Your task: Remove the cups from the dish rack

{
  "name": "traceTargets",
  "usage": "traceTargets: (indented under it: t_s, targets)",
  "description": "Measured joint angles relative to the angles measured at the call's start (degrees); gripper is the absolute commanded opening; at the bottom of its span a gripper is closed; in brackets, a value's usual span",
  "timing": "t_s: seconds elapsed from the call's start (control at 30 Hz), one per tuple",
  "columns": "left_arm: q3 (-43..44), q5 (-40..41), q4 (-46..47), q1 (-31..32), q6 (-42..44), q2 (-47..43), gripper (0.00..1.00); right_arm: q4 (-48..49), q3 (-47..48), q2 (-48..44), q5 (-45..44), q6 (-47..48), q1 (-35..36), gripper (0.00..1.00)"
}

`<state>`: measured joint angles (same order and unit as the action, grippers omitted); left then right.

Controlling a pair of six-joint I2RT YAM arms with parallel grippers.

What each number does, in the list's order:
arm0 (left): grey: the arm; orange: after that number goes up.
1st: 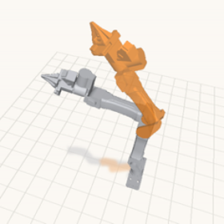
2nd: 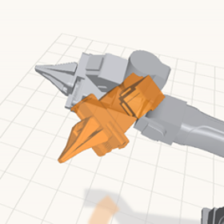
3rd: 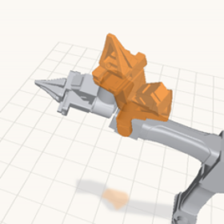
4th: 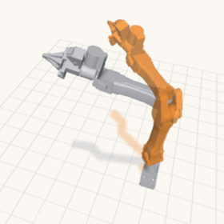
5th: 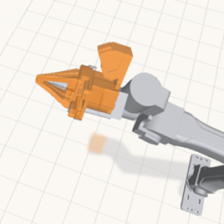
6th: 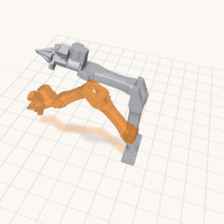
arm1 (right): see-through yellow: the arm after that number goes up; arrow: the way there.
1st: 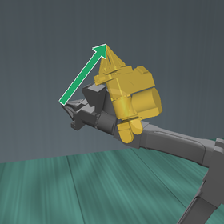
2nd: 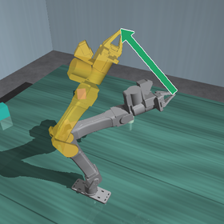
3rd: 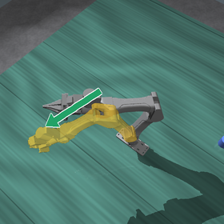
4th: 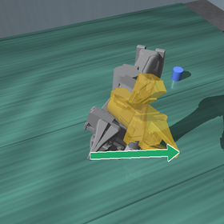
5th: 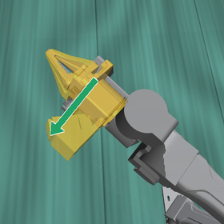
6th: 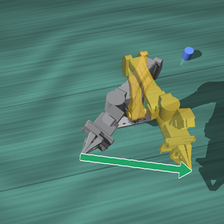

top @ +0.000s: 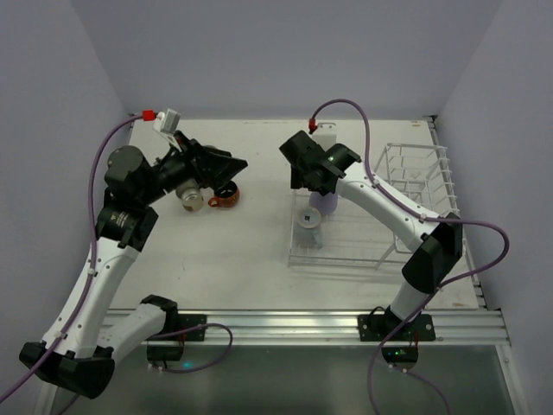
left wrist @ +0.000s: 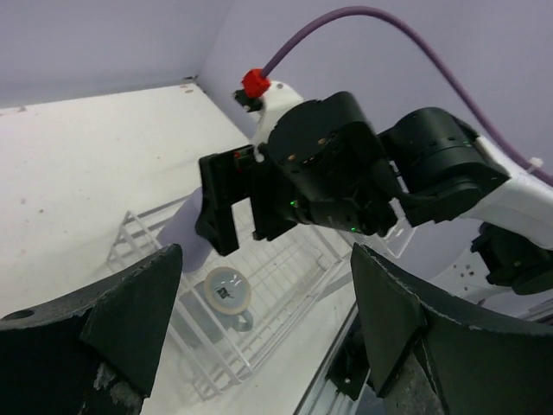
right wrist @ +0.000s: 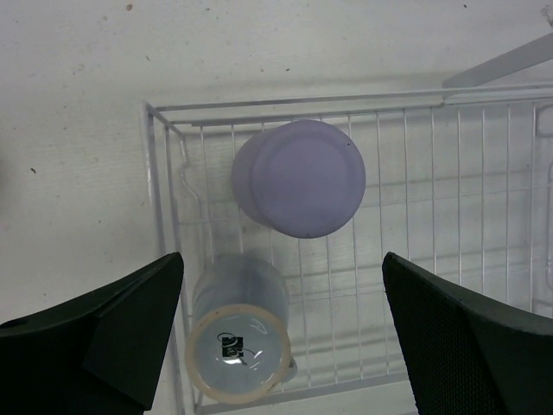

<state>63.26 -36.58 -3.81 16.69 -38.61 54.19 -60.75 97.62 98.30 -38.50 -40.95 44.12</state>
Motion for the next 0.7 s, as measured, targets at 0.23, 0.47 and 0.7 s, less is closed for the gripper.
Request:
traceTargets:
  t_s: [0.23, 0.47, 0.7]
  targets:
    - [1.1, 4.9, -7.1, 0.0, 3.7, 2.4, 0.83, 0.3, 0.2, 0.6, 0.5, 0.4, -2.2, 0.99]
    - [1.0, 5.6, -8.5, 0.0, 5.3, 2.7, 0.84, 5.4, -3.6, 1.1, 2.7, 2.6, -5.2, 0.99]
    - [-0.2, 5.6, -8.5, 0.0, 6.0, 2.8, 0.84, 10.0, -6.6, 1.8, 5.6, 4.5, -8.0, 0.99]
